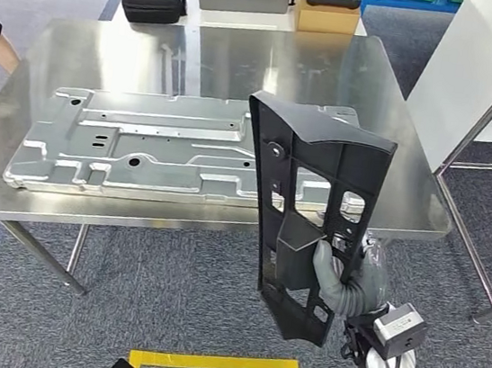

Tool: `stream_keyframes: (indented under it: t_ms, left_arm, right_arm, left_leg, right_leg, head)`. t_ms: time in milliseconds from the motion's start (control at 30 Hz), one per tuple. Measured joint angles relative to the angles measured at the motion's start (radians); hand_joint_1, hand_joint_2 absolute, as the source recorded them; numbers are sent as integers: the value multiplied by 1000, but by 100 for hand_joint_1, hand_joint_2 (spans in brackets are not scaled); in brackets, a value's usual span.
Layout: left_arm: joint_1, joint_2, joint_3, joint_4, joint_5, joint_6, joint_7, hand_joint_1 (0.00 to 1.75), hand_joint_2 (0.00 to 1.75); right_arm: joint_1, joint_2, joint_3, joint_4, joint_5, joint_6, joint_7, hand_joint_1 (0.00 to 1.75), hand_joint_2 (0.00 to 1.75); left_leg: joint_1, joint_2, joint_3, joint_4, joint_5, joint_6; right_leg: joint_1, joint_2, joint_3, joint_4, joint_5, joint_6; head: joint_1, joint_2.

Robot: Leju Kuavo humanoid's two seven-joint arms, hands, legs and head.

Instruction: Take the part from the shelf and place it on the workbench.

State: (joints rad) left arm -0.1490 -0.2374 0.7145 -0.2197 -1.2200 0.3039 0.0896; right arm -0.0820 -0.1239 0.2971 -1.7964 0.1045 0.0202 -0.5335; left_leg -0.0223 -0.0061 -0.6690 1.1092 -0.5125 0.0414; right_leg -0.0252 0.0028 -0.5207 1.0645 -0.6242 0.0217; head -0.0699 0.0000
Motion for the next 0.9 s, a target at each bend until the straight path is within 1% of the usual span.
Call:
stream_keyframes:
  t_ms: [33,67,100,200,233,433,500,600,733,900]
  left_arm:
    - [0,0,0,0,0,0,0,0,175]
    - [1,0,0,0,0,0,0,0,175]
    - [0,0,0,0,0,0,0,0,175]
    - [-2,-2,0,0,0,0,-2,0,175]
    - [-2,-3,0,0,0,0,-2,0,175]
    - [0,-3,0,0,0,-6,0,0,175]
    - [0,-3,0,0,-1,-9,2,0,175]
    - [0,-3,0,0,-1,-12,7,0,175]
    - [2,-3,0,0,-1,-24,15,0,175]
    - [5,-3,0,0,-7,-38,17,0,175]
  right_arm:
    - [-8,-5,-3,-3,8,0,3,175,175]
    - [-16,-11,-6,-6,16,-1,6,175,175]
    - [-25,-17,-9,-10,22,-2,9,175,175]
    - [-51,-36,-19,-16,34,-4,14,175,175]
    - [-58,-42,-23,-17,37,-4,16,175,175]
    - [-91,-66,-28,-22,68,-5,32,175,175]
    - [-103,-73,-28,-22,75,-5,38,175,175]
    - [-118,-82,-27,-22,85,-5,52,175,175]
    - [-148,-99,-27,-16,126,-12,82,175,175]
    - [-224,-129,-26,8,164,-12,129,175,175]
  left_leg:
    - [-1,0,4,-11,2,2]
    - [1,0,11,-19,8,2]
    - [3,-1,18,-26,8,1]
    - [9,-3,36,-36,4,-6]
    - [10,-4,38,-37,1,-7]
    - [7,-5,41,-37,-8,-1]
    - [6,-4,41,-37,-9,-1]
    - [4,-4,42,-37,-9,0]
    - [5,-3,47,-37,-8,1]
    - [6,-3,50,-37,-8,0]
  right_leg:
    - [0,1,4,-5,-3,6]
    - [0,0,10,-8,-7,12]
    - [1,0,15,-12,-2,14]
    - [7,0,28,-17,17,10]
    - [8,0,31,-18,17,9]
    - [7,0,38,-28,19,9]
    - [7,0,43,-39,15,13]
    - [5,-1,59,-63,-2,24]
    - [6,-2,66,-66,-4,24]
    - [7,-2,69,-65,-4,24]
  head:
    - [0,0]
    - [-1,0]
    - [-1,0]
    - [-1,0]
    - [-1,0]
    - [-1,0]
    - [-1,0]
    - [-1,0]
    - [-1,0]
    - [-1,0]
